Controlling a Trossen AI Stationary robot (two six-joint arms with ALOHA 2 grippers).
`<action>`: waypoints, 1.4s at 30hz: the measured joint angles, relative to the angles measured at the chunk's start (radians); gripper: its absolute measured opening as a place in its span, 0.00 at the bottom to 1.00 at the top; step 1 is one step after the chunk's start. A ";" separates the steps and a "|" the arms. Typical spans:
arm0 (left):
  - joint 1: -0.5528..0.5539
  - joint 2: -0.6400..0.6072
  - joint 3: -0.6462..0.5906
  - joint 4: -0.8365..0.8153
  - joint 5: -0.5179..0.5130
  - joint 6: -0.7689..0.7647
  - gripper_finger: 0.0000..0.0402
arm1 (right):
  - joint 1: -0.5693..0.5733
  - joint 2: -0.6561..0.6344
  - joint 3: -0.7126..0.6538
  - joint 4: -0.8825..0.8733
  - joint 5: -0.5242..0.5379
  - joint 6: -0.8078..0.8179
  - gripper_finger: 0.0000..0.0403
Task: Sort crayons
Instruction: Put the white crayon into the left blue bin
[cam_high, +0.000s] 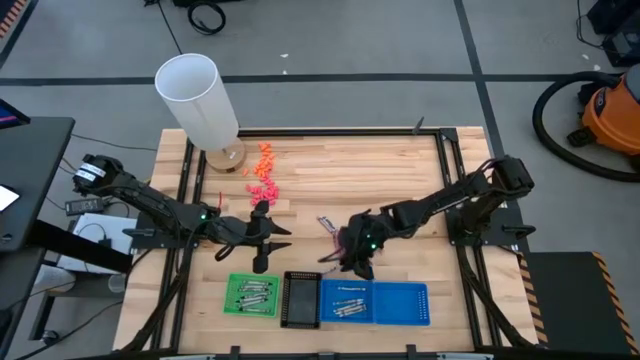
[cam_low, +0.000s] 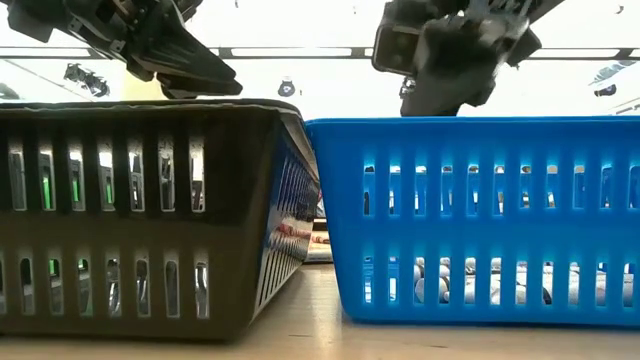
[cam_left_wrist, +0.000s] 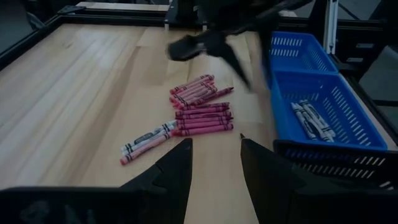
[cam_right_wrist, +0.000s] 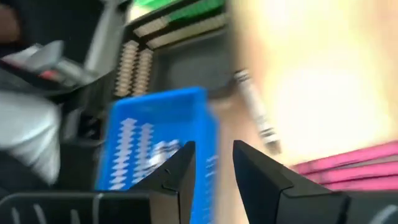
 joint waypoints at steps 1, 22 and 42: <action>0.000 0.000 0.000 0.000 0.000 -0.001 0.36 | -0.012 0.000 0.000 -0.010 0.030 -0.006 0.29; 0.000 0.000 0.000 -0.012 0.012 -0.038 0.36 | -0.136 0.140 0.003 0.021 0.514 -0.267 0.49; 0.015 0.000 0.000 -0.001 0.007 -0.025 0.36 | -0.179 0.210 0.005 0.109 0.536 -0.267 0.48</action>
